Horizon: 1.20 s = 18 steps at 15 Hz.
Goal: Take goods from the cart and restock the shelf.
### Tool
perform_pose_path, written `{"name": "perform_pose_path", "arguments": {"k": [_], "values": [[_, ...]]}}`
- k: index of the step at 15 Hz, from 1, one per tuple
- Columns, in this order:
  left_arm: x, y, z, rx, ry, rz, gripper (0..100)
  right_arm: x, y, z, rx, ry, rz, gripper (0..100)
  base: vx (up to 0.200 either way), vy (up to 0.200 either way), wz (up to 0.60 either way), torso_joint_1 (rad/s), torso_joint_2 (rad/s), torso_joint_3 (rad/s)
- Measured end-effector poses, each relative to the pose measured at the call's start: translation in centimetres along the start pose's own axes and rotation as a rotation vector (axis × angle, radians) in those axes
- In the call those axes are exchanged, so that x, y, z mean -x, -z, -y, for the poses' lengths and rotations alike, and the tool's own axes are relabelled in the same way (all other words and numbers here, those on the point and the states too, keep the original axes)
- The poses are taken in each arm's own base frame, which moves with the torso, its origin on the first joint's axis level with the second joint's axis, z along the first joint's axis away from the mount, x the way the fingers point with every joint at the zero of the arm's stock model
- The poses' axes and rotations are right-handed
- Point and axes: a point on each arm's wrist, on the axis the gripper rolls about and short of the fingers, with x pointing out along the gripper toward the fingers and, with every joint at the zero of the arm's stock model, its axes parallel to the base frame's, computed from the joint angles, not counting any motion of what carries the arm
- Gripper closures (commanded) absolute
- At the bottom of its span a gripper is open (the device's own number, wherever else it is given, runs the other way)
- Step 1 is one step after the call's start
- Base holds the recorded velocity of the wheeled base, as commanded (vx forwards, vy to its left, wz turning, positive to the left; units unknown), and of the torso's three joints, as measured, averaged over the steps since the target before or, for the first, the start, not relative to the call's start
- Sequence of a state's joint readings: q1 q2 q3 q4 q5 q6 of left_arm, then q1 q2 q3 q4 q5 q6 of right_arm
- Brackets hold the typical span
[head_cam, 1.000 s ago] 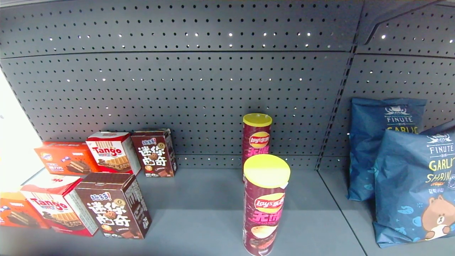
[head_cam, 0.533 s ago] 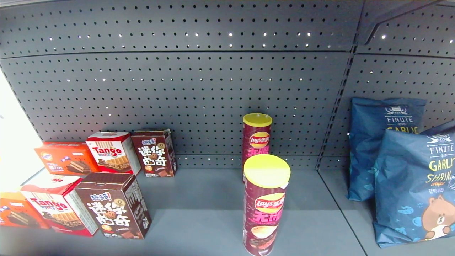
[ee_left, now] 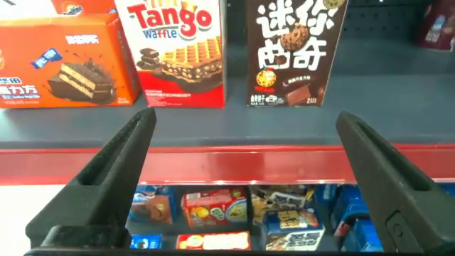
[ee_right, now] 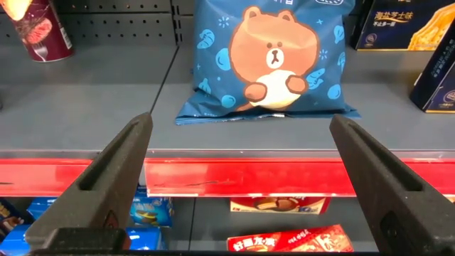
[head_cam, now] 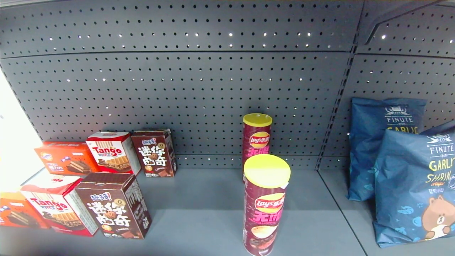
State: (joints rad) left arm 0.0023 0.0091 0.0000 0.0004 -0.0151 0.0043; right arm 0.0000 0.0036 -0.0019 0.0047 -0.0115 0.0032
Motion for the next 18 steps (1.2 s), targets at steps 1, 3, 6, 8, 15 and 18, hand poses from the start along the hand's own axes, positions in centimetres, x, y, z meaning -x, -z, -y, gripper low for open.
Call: {"name": "perform_pose_path", "arguments": {"k": [1, 3, 6, 8, 15, 18], "values": [[0.02, 0.0, -0.03, 0.003, -0.013, 0.003, 0, 0.0, 0.0, 0.0, 0.0, 0.0, 0.0, 0, 0.0, 0.0, 0.0, 0.0, 0.0, 0.0], [0.05, 0.01, -0.13, 0.014, -0.058, 0.006, 0, 0.0, 0.0, 0.0, 0.0, 0.0, 0.0, 0, 0.0, 0.0, 0.0, 0.0, 0.0, 0.0], [0.06, 0.01, -0.13, 0.014, -0.06, 0.007, 0, 0.0, 0.0, 0.0, 0.0, 0.0, 0.0, 0, 0.0, 0.0, 0.0, 0.0, 0.0, 0.0], [0.06, 0.01, -0.13, 0.013, -0.06, 0.008, 0, 0.0, -0.01, 0.0, 0.0, -0.001, 0.0, 0, 0.0, 0.0, 0.0, 0.0, 0.0, 0.0], [0.06, 0.01, -0.13, 0.011, -0.06, 0.008, 0, 0.0, -0.01, 0.0, 0.0, -0.001, 0.0, 0, -0.029, 0.0, 0.0, 0.0, 0.0, -0.001], [0.07, 0.02, -0.14, 0.013, -0.061, 0.008, 0, 0.0, 0.01, 0.0, 0.0, -0.001, -0.001, 0, -0.067, 0.0, 0.0, -0.001, 0.0, -0.001]]}}
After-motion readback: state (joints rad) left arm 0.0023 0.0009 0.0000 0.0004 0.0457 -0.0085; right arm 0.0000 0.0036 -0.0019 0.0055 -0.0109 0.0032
